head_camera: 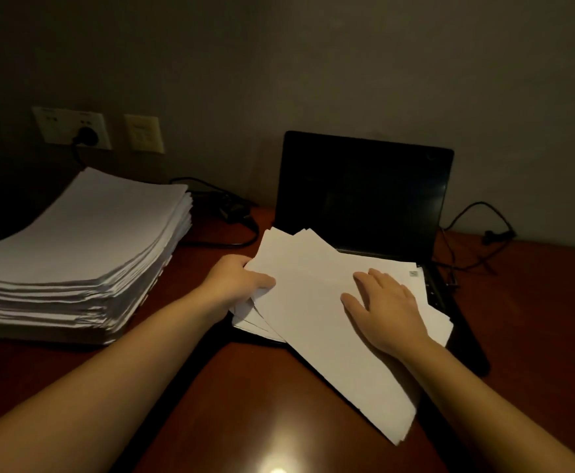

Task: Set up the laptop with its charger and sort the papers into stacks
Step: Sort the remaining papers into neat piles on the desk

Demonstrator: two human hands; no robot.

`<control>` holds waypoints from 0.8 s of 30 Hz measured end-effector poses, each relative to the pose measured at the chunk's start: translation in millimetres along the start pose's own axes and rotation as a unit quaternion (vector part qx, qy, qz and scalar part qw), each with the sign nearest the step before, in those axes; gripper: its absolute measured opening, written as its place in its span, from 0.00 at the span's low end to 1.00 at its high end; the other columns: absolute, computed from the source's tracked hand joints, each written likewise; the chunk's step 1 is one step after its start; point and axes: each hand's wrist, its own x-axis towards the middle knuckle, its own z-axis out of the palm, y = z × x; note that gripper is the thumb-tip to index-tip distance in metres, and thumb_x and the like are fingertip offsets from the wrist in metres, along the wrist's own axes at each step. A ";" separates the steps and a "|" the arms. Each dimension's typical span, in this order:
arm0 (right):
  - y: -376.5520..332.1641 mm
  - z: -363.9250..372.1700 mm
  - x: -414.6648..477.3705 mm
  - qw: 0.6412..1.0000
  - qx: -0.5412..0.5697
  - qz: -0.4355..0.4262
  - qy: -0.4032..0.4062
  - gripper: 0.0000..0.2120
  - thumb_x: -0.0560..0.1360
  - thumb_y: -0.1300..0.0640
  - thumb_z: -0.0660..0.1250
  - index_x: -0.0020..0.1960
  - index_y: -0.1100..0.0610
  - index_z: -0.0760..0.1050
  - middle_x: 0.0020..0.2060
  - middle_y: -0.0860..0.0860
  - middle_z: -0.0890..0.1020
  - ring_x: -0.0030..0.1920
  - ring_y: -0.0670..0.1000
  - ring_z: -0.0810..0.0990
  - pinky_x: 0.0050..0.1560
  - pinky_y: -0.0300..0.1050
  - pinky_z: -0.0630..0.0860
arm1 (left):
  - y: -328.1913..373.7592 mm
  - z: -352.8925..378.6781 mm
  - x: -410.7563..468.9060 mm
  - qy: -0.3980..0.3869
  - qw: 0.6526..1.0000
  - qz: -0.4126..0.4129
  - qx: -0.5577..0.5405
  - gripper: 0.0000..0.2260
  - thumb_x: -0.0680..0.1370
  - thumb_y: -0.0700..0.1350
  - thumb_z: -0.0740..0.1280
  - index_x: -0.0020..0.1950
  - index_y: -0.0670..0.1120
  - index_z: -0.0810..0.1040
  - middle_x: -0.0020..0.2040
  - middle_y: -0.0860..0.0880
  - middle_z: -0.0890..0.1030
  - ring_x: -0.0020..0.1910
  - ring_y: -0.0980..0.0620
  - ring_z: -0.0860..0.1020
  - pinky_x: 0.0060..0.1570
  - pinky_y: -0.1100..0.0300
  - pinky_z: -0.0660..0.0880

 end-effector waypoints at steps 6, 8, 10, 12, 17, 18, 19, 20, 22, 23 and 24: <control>1.7 -21.7 12.2 0.999 -0.014 0.003 -0.042 0.37 0.75 0.31 0.61 0.77 0.48 0.59 0.75 0.50 0.65 0.73 0.56 0.64 0.71 0.58 0.63 | 0.1 -8.6 -6.7 -0.024 0.998 0.051 -0.003 0.15 0.77 0.40 0.74 0.62 0.50 0.78 0.52 0.55 0.82 0.49 0.57 0.80 0.39 0.64 0.74; 6.6 -33.4 21.9 0.999 -0.002 -0.001 -0.033 0.46 0.71 0.30 0.67 0.80 0.48 0.53 0.77 0.52 0.61 0.75 0.58 0.61 0.73 0.61 0.63 | 5.1 -14.4 -10.7 -0.037 0.996 0.085 -0.013 0.13 0.78 0.40 0.72 0.60 0.52 0.78 0.53 0.54 0.82 0.51 0.56 0.80 0.43 0.62 0.76; 10.9 -44.3 26.8 0.999 0.022 -0.028 0.000 0.52 0.68 0.33 0.73 0.80 0.47 0.48 0.76 0.52 0.63 0.75 0.57 0.61 0.74 0.62 0.62 | 10.4 -22.3 -13.6 -0.057 0.991 0.118 -0.029 0.10 0.77 0.40 0.72 0.56 0.52 0.80 0.53 0.51 0.83 0.53 0.53 0.81 0.48 0.58 0.79; 14.8 -54.5 27.0 0.992 0.117 -0.040 0.017 0.51 0.66 0.42 0.78 0.80 0.46 0.53 0.70 0.53 0.71 0.70 0.55 0.69 0.70 0.62 0.69 | 14.6 -30.2 -15.1 -0.063 0.987 0.142 -0.038 0.09 0.76 0.40 0.73 0.53 0.52 0.81 0.52 0.50 0.83 0.53 0.52 0.81 0.49 0.58 0.78; 18.9 -65.4 21.4 0.969 0.236 -0.074 0.010 0.08 0.73 0.54 0.75 0.41 0.54 0.76 0.35 0.48 0.78 0.37 0.42 0.78 0.34 0.31 0.72 | 15.9 -34.4 -6.9 0.051 0.986 0.135 -0.082 0.13 0.74 0.48 0.76 0.57 0.50 0.81 0.52 0.51 0.83 0.51 0.51 0.81 0.47 0.56 0.79; 18.2 -64.7 19.8 0.966 0.248 -0.074 0.014 0.10 0.74 0.54 0.74 0.38 0.53 0.74 0.31 0.47 0.76 0.32 0.39 0.75 0.31 0.30 0.69 | 15.3 -33.5 -5.3 0.084 0.984 0.117 -0.105 0.14 0.75 0.51 0.75 0.58 0.52 0.80 0.53 0.51 0.82 0.52 0.50 0.80 0.48 0.54 0.79; 18.2 -63.7 18.1 0.961 0.267 -0.068 0.014 0.09 0.75 0.55 0.73 0.38 0.53 0.75 0.32 0.46 0.76 0.32 0.39 0.75 0.32 0.30 0.69 | 15.2 -32.3 -5.8 0.105 0.980 0.091 -0.141 0.14 0.75 0.54 0.74 0.59 0.53 0.79 0.54 0.51 0.82 0.53 0.49 0.80 0.49 0.52 0.79; 18.4 -62.7 16.7 0.957 0.283 -0.059 0.014 0.06 0.76 0.55 0.71 0.42 0.53 0.78 0.35 0.46 0.79 0.35 0.40 0.78 0.35 0.31 0.71 | 14.2 -30.9 -6.4 0.105 0.975 0.056 -0.187 0.15 0.76 0.56 0.73 0.59 0.53 0.80 0.55 0.50 0.82 0.53 0.47 0.80 0.49 0.51 0.79; 20.7 -60.1 15.1 0.950 0.311 -0.029 0.032 0.05 0.78 0.53 0.69 0.48 0.54 0.81 0.40 0.49 0.84 0.41 0.46 0.82 0.39 0.41 0.76 | 8.5 -25.0 -10.7 0.057 0.960 0.010 -0.275 0.14 0.77 0.54 0.71 0.59 0.50 0.80 0.53 0.47 0.84 0.51 0.46 0.83 0.49 0.51 0.79; 22.1 -59.4 15.3 0.943 0.328 -0.006 0.047 0.07 0.79 0.52 0.69 0.50 0.55 0.81 0.41 0.50 0.84 0.42 0.48 0.82 0.40 0.44 0.77 | 4.5 -19.2 -14.5 0.030 0.954 0.002 -0.299 0.13 0.79 0.53 0.70 0.59 0.47 0.80 0.51 0.46 0.85 0.50 0.46 0.84 0.49 0.51 0.80; 22.0 -60.0 15.0 0.937 0.345 0.018 0.059 0.09 0.79 0.51 0.68 0.51 0.56 0.80 0.42 0.52 0.84 0.42 0.49 0.81 0.40 0.46 0.77 | 0.9 -12.2 -18.6 0.001 0.952 -0.002 -0.308 0.13 0.80 0.52 0.68 0.60 0.46 0.80 0.51 0.46 0.85 0.50 0.46 0.84 0.51 0.51 0.80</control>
